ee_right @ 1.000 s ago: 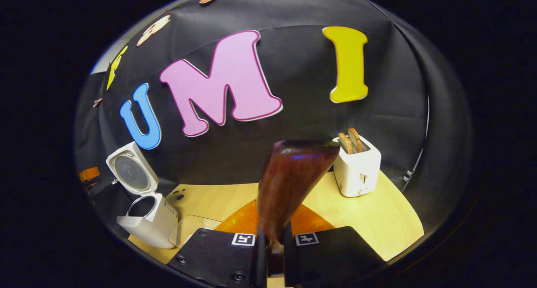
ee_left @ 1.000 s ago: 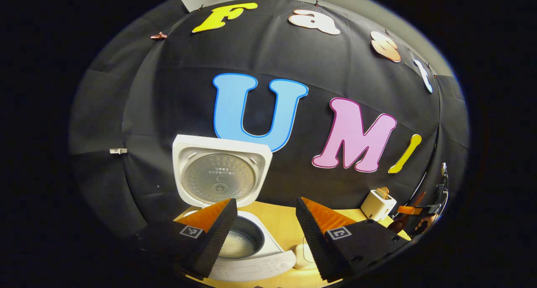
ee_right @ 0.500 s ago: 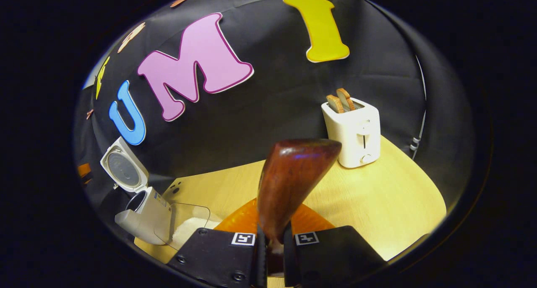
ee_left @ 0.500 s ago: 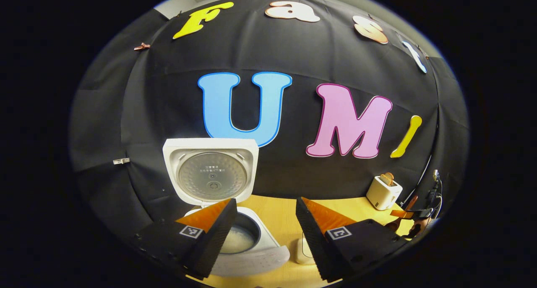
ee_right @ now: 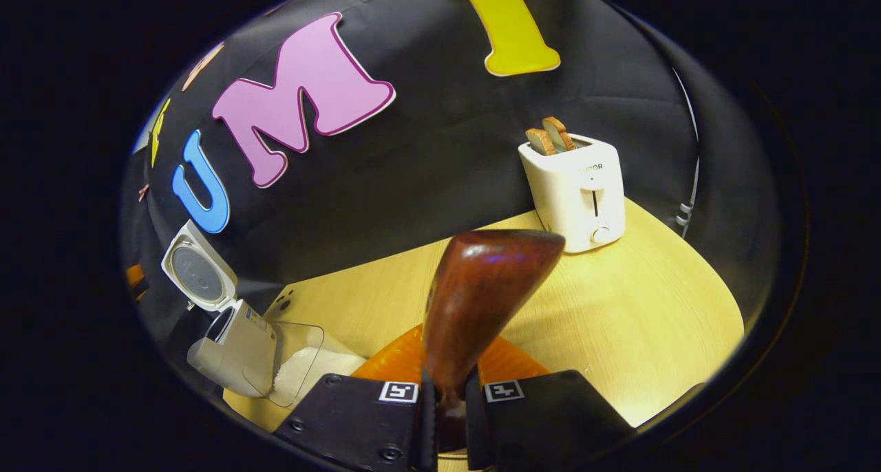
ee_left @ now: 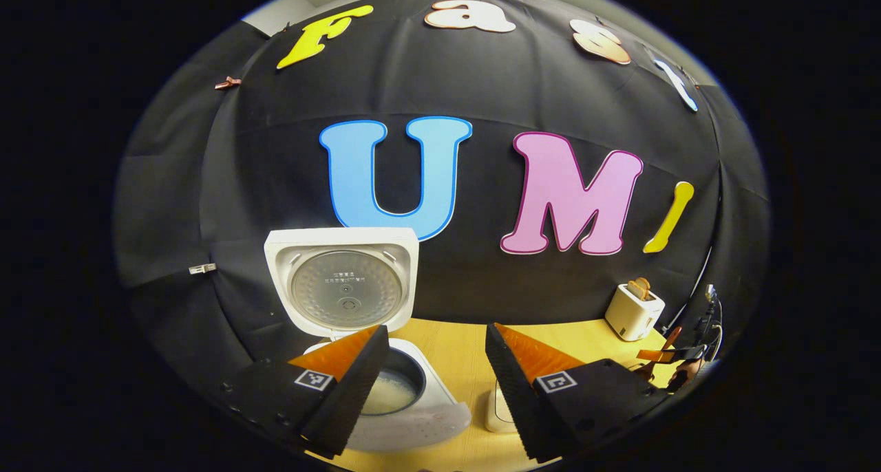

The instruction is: Close the left gripper, press the button to open the rice cooker; take a wooden spoon from the chopstick holder with the right hand, scoop a spoonful of rice and pour it into the rice cooker, then put the wooden spoon back into the chopstick holder.

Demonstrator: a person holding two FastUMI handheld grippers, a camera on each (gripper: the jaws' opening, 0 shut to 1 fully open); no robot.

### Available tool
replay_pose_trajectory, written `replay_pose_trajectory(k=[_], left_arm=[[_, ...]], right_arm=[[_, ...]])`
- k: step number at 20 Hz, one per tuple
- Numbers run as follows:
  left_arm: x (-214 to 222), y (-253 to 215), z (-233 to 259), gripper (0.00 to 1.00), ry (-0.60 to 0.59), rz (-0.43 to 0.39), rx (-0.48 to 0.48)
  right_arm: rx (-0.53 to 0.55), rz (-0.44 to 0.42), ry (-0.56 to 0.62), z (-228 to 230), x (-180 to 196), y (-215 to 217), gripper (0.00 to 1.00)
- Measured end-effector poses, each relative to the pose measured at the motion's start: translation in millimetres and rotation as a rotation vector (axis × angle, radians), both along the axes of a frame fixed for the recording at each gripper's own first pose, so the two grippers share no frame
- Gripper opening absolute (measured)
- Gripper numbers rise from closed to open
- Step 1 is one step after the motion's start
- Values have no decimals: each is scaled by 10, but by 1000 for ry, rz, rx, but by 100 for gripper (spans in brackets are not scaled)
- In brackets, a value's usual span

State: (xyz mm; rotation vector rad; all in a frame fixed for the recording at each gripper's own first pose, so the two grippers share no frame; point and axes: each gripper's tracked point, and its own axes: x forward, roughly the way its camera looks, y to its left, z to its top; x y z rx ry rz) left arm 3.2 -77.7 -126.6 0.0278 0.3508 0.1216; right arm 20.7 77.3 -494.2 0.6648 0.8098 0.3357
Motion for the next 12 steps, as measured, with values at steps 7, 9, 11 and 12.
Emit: replay_pose_trajectory(k=[7, 9, 11, 12], left_arm=[[-88, 89, 69, 91, -9, 7, 9], [-94, 118, 99, 91, -18, 4, 5], [-96, 134, 138, 91, -30, -5, -3], [-86, 150, 167, 91, -37, -9, -4]], right_arm=[[-52, -54, -9, 34, 126, -212, 60], [-61, -76, -8, 79, 119, -293, 43], [-76, -98, -5, 112, 85, -372, 73], [-83, -110, 2, 121, 43, -406, 75]])
